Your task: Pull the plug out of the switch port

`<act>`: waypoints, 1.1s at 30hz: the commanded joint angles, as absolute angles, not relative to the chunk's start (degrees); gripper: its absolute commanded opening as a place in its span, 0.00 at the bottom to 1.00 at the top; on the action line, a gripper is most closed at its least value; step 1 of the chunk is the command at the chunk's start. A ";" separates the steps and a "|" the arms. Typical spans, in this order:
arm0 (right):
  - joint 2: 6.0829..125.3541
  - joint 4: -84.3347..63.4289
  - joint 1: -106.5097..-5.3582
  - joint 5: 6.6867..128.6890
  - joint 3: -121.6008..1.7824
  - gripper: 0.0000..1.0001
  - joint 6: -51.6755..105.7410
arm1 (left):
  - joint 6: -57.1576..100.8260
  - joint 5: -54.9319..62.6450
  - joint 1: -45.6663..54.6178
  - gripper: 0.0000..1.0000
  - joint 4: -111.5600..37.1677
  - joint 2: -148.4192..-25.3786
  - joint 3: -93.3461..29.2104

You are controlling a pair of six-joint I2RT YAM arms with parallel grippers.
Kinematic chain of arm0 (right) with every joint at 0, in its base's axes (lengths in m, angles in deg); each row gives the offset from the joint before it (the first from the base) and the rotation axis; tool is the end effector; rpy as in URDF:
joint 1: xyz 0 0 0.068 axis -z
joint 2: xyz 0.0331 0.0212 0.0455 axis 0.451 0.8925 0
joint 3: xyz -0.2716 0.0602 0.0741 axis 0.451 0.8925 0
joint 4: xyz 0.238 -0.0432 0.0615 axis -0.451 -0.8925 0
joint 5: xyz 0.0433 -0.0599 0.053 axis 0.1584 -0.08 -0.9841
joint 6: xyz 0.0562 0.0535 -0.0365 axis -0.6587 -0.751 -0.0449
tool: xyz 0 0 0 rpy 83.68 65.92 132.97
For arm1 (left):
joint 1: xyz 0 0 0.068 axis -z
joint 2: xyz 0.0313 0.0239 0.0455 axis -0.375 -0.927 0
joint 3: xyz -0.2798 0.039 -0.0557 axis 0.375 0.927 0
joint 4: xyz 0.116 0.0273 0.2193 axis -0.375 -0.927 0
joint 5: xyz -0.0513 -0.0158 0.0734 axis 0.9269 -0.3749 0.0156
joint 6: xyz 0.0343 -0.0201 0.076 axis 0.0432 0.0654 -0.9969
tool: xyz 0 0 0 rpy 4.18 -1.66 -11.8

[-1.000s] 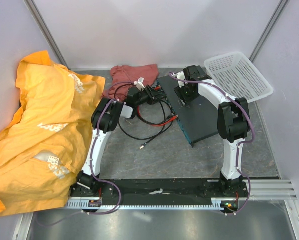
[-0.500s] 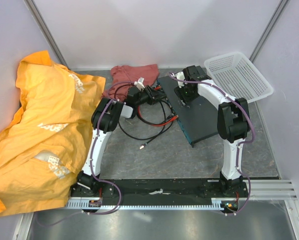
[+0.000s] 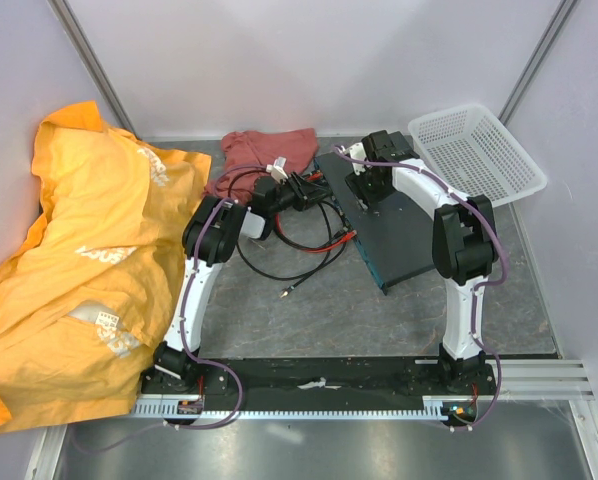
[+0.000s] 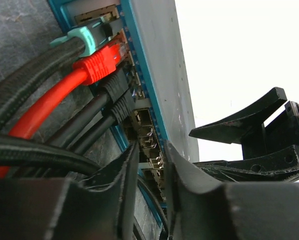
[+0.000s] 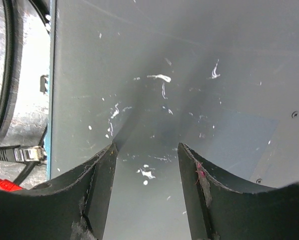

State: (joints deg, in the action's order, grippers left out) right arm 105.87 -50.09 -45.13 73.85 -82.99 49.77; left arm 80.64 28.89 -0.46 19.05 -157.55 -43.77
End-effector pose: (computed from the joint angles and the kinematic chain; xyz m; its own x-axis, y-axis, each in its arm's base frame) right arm 0.4465 0.1498 0.1860 -0.7223 -0.5281 -0.4466 -0.5445 0.8323 -0.1035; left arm 0.4967 -0.2408 0.0829 -0.7902 -0.5343 -0.3003 0.2155 0.2165 -0.9522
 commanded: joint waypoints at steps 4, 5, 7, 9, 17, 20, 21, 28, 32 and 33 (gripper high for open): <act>114.63 -50.73 -47.64 72.34 -79.28 0.63 49.32 | 81.53 26.36 -0.93 0.36 15.73 -158.71 -44.18; 114.71 -50.73 -47.64 72.34 -79.28 0.63 49.32 | 81.53 25.92 -0.76 0.36 14.24 -158.71 -44.79; 114.72 -50.64 -47.72 72.34 -79.46 0.63 49.32 | 81.36 25.48 -0.58 0.34 13.00 -159.06 -46.20; 114.63 -50.73 -47.81 72.52 -79.55 0.63 49.32 | 81.18 25.56 -0.58 0.32 12.99 -159.41 -46.73; 113.92 -50.73 -47.81 72.96 -78.32 0.63 49.67 | 81.01 26.36 -0.75 0.23 14.49 -160.20 -47.26; 114.19 -50.64 -47.81 72.87 -78.49 0.63 49.58 | 80.92 26.18 -0.67 0.29 13.00 -160.47 -48.40; 114.45 -50.73 -47.81 72.87 -78.58 0.63 49.67 | 80.74 26.09 -0.58 0.30 12.12 -160.73 -49.01; 114.72 -50.73 -47.99 73.04 -79.11 0.63 49.67 | 78.90 26.27 0.30 0.02 9.22 -161.52 -52.45; 114.72 -50.55 -47.99 73.39 -78.85 0.63 49.67 | 80.04 26.36 -0.05 0.02 7.90 -160.21 -50.78; 114.80 -50.81 -47.99 73.48 -78.85 0.63 49.58 | 79.87 26.53 -0.14 0.02 8.59 -159.86 -50.08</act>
